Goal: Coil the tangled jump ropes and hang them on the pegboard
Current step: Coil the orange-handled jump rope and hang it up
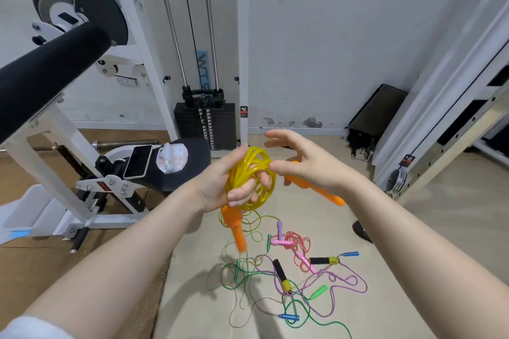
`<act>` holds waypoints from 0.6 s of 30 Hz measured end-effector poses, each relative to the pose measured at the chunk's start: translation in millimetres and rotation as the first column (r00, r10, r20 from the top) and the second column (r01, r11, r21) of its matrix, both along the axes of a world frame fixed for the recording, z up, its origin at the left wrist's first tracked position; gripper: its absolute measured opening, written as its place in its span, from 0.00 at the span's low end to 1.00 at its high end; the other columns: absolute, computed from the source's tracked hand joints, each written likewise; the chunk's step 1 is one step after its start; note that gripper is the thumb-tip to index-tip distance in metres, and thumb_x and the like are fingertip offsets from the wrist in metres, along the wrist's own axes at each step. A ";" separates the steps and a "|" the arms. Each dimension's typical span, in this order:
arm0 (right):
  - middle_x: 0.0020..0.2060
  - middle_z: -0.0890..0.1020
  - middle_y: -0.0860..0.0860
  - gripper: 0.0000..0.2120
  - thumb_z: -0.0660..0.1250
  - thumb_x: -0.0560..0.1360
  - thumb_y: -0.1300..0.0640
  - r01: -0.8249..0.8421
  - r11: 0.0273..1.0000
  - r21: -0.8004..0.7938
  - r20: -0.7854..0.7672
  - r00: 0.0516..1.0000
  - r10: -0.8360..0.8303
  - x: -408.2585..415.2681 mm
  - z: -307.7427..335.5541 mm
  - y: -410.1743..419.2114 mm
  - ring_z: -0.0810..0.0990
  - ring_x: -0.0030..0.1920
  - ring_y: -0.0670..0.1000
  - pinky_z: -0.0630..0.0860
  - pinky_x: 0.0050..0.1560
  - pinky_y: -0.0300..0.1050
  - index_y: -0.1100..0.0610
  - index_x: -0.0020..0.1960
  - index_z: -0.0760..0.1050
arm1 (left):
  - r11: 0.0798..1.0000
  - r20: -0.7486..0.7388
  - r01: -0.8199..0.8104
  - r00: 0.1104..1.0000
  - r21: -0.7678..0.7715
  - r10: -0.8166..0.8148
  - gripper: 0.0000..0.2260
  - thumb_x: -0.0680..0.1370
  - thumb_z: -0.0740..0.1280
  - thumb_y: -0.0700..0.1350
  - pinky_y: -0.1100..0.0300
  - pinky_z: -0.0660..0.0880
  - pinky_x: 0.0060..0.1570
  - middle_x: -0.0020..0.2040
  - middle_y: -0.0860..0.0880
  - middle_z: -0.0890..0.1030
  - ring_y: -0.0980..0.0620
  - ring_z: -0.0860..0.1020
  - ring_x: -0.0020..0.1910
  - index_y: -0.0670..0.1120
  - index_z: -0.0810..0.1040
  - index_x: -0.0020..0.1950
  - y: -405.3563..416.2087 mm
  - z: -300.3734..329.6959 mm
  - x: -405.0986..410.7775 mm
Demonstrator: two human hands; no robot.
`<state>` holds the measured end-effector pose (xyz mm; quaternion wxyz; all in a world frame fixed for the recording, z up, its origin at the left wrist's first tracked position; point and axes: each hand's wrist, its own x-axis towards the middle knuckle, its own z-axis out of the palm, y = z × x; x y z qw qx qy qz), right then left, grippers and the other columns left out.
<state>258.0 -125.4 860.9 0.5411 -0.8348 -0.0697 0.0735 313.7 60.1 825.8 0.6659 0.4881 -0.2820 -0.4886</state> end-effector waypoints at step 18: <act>0.34 0.77 0.52 0.13 0.69 0.73 0.57 0.012 0.998 0.064 -0.061 0.998 -0.008 33.6 0.9 29.3 0.74 0.27 0.47 0.70 0.25 0.38 0.62 0.54 0.74 | 0.903 0.207 -0.397 0.909 0.161 0.363 0.27 0.72 0.54 0.66 0.57 0.71 0.37 0.25 0.48 0.74 0.52 0.72 0.27 0.46 0.76 0.29 16.3 11.9 42.7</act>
